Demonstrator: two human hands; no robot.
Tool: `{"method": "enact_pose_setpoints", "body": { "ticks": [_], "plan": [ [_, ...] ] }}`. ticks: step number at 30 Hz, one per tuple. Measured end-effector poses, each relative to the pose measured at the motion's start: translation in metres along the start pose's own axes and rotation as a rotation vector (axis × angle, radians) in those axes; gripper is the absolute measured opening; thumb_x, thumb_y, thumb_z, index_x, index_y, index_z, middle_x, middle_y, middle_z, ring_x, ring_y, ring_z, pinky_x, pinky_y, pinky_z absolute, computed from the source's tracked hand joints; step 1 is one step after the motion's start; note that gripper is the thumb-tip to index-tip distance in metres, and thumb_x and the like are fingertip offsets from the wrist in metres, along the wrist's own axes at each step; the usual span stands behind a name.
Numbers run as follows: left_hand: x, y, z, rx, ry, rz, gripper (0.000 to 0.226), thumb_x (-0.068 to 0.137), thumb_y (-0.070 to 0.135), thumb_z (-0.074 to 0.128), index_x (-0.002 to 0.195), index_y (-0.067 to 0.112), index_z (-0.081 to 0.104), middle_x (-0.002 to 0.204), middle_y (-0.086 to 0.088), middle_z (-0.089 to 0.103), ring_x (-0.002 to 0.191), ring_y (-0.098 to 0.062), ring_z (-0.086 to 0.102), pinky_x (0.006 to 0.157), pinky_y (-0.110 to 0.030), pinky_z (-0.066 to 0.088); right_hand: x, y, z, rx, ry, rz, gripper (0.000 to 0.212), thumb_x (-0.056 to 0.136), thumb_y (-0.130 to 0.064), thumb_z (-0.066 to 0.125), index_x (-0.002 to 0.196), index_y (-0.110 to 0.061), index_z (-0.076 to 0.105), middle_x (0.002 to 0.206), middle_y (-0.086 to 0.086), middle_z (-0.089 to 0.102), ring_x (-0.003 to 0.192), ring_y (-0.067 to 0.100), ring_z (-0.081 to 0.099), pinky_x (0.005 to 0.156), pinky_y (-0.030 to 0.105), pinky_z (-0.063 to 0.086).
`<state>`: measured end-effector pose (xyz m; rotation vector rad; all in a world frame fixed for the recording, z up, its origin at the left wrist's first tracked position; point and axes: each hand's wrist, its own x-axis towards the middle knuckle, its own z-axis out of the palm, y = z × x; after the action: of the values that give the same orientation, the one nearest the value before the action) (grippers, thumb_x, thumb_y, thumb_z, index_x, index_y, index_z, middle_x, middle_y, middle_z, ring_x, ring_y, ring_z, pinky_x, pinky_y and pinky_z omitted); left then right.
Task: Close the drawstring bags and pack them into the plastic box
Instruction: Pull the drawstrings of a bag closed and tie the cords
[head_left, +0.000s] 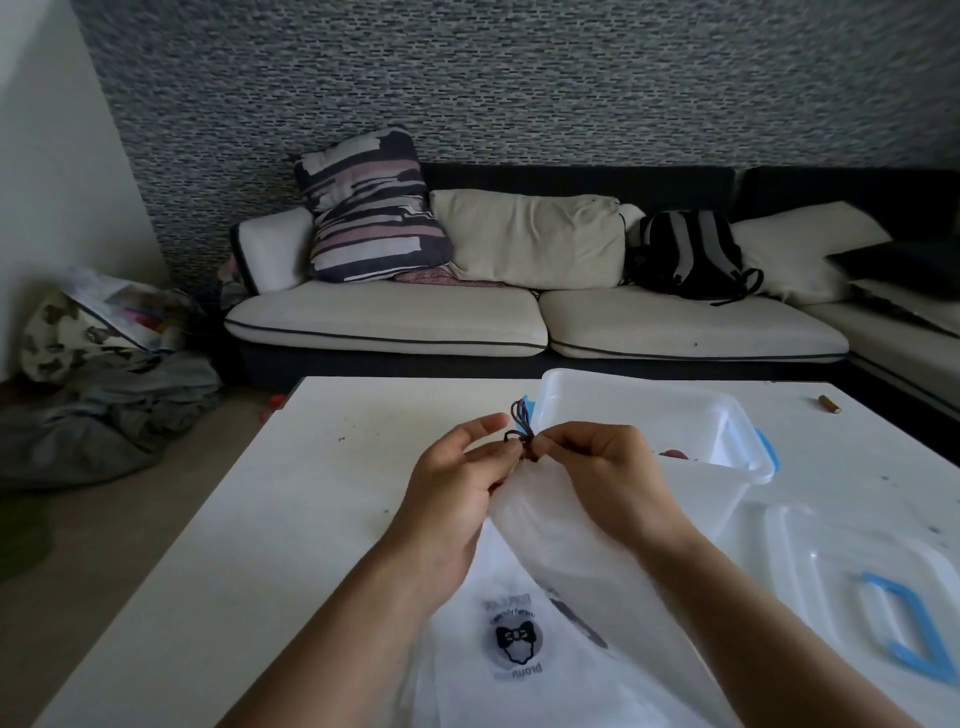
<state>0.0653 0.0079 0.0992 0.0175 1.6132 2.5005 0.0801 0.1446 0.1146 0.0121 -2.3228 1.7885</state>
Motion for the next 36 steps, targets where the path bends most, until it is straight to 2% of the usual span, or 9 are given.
{"method": "enact_pose_setpoints", "body": {
  "ticks": [3, 8, 14, 20, 23, 25, 30, 33, 36],
  "plan": [
    [0.000, 0.002, -0.004, -0.071, -0.078, -0.087, 0.024, 0.096, 0.001, 0.053, 0.117, 0.003, 0.064, 0.098, -0.014, 0.075, 0.091, -0.024, 0.066, 0.086, -0.032, 0.049, -0.001, -0.002, 0.001, 0.181, -0.060, 0.160, 0.035, 0.095, -0.012, 0.065, 0.062, -0.017, 0.076, 0.068, 0.006, 0.070, 0.062, 0.016, 0.063, 0.058, 0.022, 0.051],
    [0.001, 0.000, -0.002, 0.082, -0.086, -0.020, 0.007, 0.092, 0.015, 0.067, 0.093, 0.012, 0.073, 0.091, -0.014, 0.072, 0.090, -0.027, 0.065, 0.093, -0.043, 0.048, -0.007, -0.001, 0.006, 0.161, -0.077, 0.085, 0.028, 0.096, -0.010, 0.063, 0.073, -0.012, 0.078, 0.068, 0.005, 0.072, 0.058, 0.010, 0.064, 0.053, 0.019, 0.048],
    [-0.001, 0.009, -0.009, 0.184, -0.106, 0.085, 0.027, 0.087, -0.001, 0.069, 0.113, 0.007, 0.066, 0.092, -0.011, 0.077, 0.083, -0.019, 0.073, 0.076, -0.027, 0.058, -0.003, 0.005, 0.001, 0.229, -0.078, 0.080, 0.026, 0.097, -0.009, 0.060, 0.076, -0.003, 0.075, 0.057, 0.002, 0.057, 0.049, 0.010, 0.047, 0.047, 0.018, 0.038],
    [0.005, 0.015, -0.028, 0.617, 0.010, 0.358, 0.019, 0.082, -0.001, 0.076, 0.092, 0.015, 0.076, 0.078, -0.002, 0.078, 0.075, -0.014, 0.074, 0.073, -0.023, 0.058, 0.001, 0.008, -0.009, 0.162, -0.032, 0.069, 0.024, 0.096, -0.015, 0.063, 0.076, -0.009, 0.076, 0.067, 0.005, 0.064, 0.064, 0.018, 0.053, 0.063, 0.030, 0.043],
    [0.009, 0.017, -0.039, 0.926, 0.082, 0.606, 0.021, 0.081, 0.002, 0.076, 0.089, 0.021, 0.078, 0.076, 0.013, 0.075, 0.074, -0.001, 0.071, 0.070, -0.010, 0.053, 0.005, 0.008, -0.013, 0.207, -0.021, 0.085, 0.023, 0.096, -0.011, 0.062, 0.078, -0.005, 0.075, 0.059, 0.006, 0.044, 0.064, 0.026, 0.035, 0.063, 0.037, 0.033],
    [0.011, 0.016, -0.043, 1.026, 0.100, 0.695, 0.023, 0.081, 0.001, 0.075, 0.091, 0.021, 0.079, 0.077, 0.017, 0.073, 0.074, 0.002, 0.069, 0.069, -0.007, 0.051, 0.005, 0.007, -0.013, 0.206, -0.037, 0.085, 0.023, 0.096, -0.009, 0.061, 0.079, -0.001, 0.074, 0.057, 0.002, 0.036, 0.060, 0.022, 0.030, 0.057, 0.032, 0.032],
    [0.006, 0.006, -0.037, 1.033, 0.063, 0.530, 0.036, 0.073, 0.028, 0.067, 0.109, 0.031, 0.061, 0.106, 0.019, 0.062, 0.103, -0.001, 0.058, 0.087, -0.024, 0.052, 0.001, 0.009, -0.006, 0.174, -0.051, 0.073, 0.024, 0.096, -0.009, 0.062, 0.076, -0.003, 0.074, 0.056, 0.003, 0.052, 0.052, 0.015, 0.039, 0.048, 0.021, 0.032],
    [-0.005, 0.007, -0.024, 0.966, 0.238, 0.855, 0.033, 0.071, 0.028, 0.071, 0.100, 0.018, 0.058, 0.100, 0.008, 0.058, 0.099, -0.011, 0.056, 0.083, -0.026, 0.048, 0.002, 0.011, -0.006, 0.170, -0.042, 0.064, 0.022, 0.094, -0.008, 0.062, 0.076, -0.003, 0.074, 0.051, -0.001, 0.049, 0.050, 0.014, 0.038, 0.049, 0.021, 0.031],
    [-0.015, 0.004, -0.009, 1.119, 0.202, 1.244, 0.016, 0.079, 0.022, 0.076, 0.084, 0.009, 0.067, 0.087, -0.001, 0.062, 0.083, -0.020, 0.058, 0.074, -0.028, 0.048, 0.001, 0.011, -0.002, 0.125, -0.059, 0.018, 0.020, 0.091, -0.005, 0.062, 0.076, -0.005, 0.074, 0.063, 0.010, 0.062, 0.060, 0.018, 0.049, 0.059, 0.030, 0.039]
  ]
}}
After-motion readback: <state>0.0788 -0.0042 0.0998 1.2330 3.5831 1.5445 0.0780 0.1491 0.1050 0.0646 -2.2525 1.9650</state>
